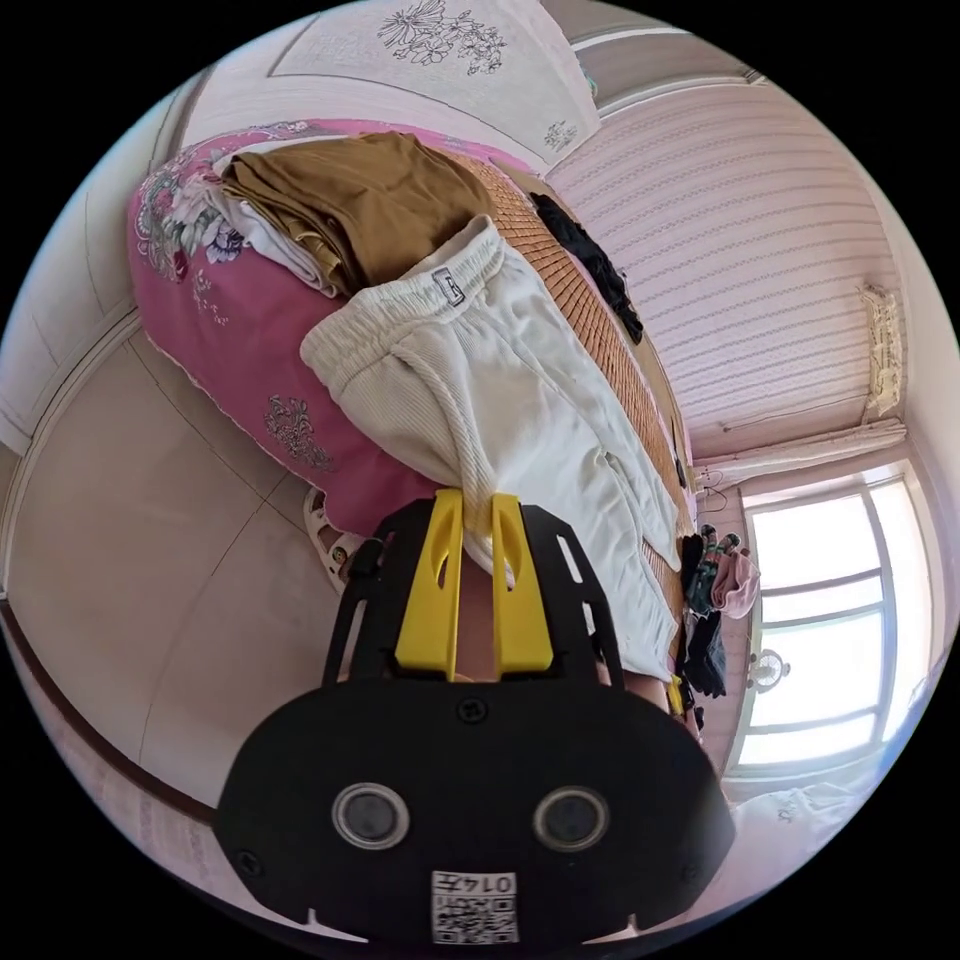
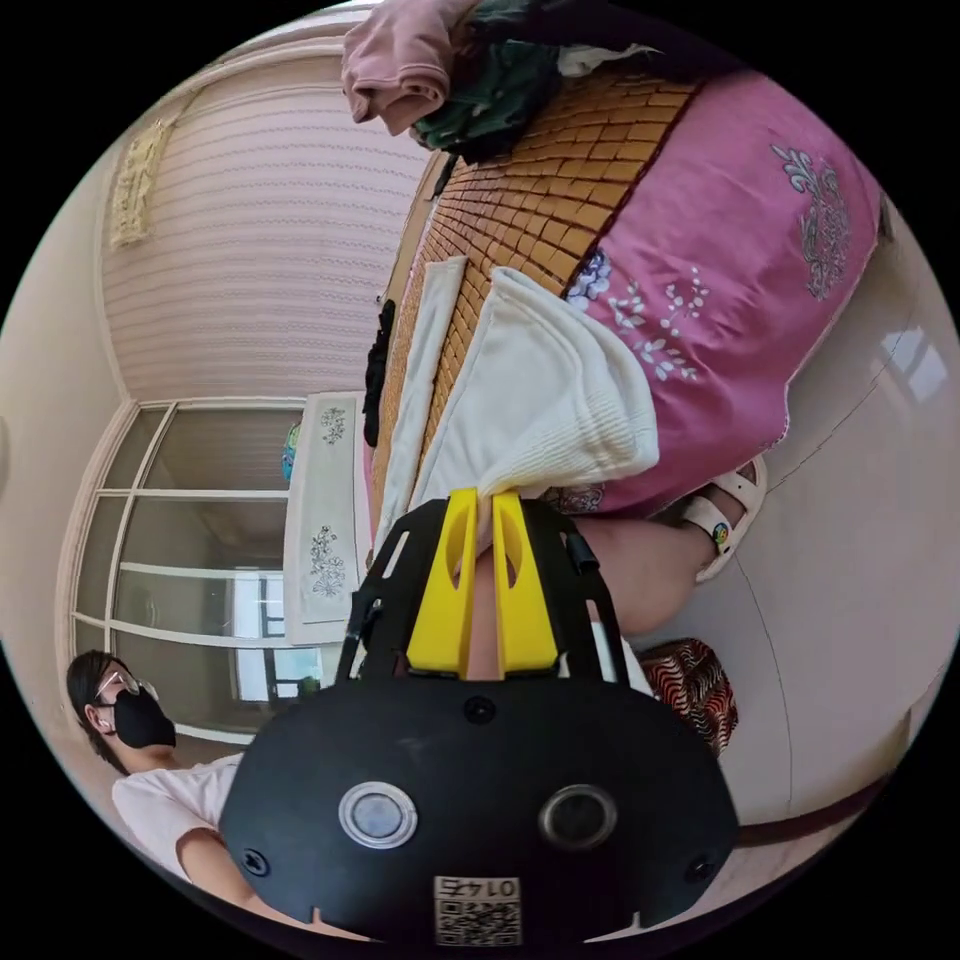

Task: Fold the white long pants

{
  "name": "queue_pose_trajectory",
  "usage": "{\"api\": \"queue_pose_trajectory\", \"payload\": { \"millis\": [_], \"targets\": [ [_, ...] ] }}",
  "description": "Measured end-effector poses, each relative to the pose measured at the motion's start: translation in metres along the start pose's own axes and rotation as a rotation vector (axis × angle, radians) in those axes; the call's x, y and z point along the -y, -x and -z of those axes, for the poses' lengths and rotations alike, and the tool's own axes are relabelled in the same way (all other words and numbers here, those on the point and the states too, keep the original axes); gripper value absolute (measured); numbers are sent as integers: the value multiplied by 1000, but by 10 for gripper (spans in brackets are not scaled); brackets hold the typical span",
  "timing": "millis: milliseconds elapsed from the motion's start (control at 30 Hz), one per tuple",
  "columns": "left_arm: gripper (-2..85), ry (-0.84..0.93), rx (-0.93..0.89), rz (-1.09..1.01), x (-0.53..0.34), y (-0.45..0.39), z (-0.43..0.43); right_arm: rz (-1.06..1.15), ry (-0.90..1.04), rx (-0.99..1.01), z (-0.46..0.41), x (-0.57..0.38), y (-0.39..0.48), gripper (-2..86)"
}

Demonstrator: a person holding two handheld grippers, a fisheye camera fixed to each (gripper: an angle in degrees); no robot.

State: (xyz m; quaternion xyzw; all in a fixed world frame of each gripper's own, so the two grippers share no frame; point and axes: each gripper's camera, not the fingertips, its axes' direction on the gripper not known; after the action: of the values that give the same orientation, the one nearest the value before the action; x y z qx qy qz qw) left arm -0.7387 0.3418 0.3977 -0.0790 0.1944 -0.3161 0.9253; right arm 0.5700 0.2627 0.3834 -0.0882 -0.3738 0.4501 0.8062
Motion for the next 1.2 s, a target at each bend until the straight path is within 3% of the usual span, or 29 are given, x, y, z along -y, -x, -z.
{"api": "queue_pose_trajectory", "payload": {
  "millis": [200, 400, 633, 700, 767, 867, 967, 1200],
  "targets": [
    [59, 4, -10, 22, 1, 9, -4, -23, -92, 82, 2, -14, -11, 33],
    [87, -44, -8, 49, -12, 20, 3, -31, -145, -72, 7, -24, -7, 101],
    [133, -88, -132, 129, -22, 27, 0, -93, -213, 63, 0, -31, -17, 155],
    [136, -100, -151, 118, -21, 22, -6, -70, -193, 149, -7, -28, -15, 137],
    [109, -73, -131, 110, -15, 16, -16, -52, -156, 266, -15, -23, -13, 62],
    [51, -87, -156, 123, -14, 12, -14, -12, -198, 304, -13, -24, -1, 34],
    [45, -120, -150, 14, -16, -9, 3, 4, -236, 476, -11, -26, 5, 25],
    [45, -206, -145, -224, 10, -92, 39, 149, -192, 446, -25, 23, 73, 18]
  ]
}}
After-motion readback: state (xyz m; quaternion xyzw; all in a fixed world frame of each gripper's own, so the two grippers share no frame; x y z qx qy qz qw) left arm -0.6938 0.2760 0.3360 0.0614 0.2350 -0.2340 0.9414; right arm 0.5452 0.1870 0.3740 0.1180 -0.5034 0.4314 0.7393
